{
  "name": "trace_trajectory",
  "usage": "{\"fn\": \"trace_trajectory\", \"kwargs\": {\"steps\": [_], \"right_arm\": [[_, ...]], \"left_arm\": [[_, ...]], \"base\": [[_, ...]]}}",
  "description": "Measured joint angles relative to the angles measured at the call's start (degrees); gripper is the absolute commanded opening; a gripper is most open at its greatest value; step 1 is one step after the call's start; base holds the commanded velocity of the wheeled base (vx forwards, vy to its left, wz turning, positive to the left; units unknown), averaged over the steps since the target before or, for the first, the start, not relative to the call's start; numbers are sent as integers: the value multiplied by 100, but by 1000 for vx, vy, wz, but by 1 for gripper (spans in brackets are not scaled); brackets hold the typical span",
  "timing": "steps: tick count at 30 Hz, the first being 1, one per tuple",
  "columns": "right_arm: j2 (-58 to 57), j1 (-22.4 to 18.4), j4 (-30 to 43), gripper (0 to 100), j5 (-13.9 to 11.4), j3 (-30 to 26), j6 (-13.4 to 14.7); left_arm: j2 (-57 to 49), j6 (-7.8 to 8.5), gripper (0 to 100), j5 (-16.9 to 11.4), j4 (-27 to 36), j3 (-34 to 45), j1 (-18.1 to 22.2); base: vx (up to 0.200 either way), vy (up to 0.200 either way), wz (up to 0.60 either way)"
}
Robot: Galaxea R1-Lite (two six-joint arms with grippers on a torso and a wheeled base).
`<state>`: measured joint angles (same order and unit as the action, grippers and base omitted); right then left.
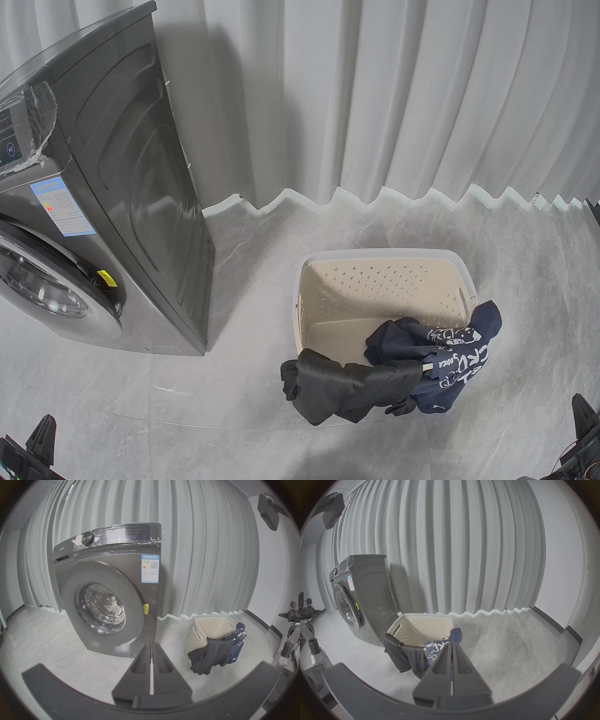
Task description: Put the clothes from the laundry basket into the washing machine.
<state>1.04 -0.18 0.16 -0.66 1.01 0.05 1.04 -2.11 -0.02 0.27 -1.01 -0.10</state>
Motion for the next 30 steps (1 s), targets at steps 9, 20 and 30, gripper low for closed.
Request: {"fn": "trace_trajectory", "kwargs": {"steps": [9, 20, 30], "right_arm": [[0, 0, 0, 0, -2, 0, 0], [0, 0, 5, 0, -2, 0, 0], [0, 0, 0, 0, -2, 0, -2]], "left_arm": [[0, 23, 0, -2, 2, 0, 0], [0, 9, 0, -5, 6, 0, 0], [0, -13, 0, -5, 6, 0, 0]], "base": [[0, 200, 0], [0, 200, 0], [0, 200, 0]]}}
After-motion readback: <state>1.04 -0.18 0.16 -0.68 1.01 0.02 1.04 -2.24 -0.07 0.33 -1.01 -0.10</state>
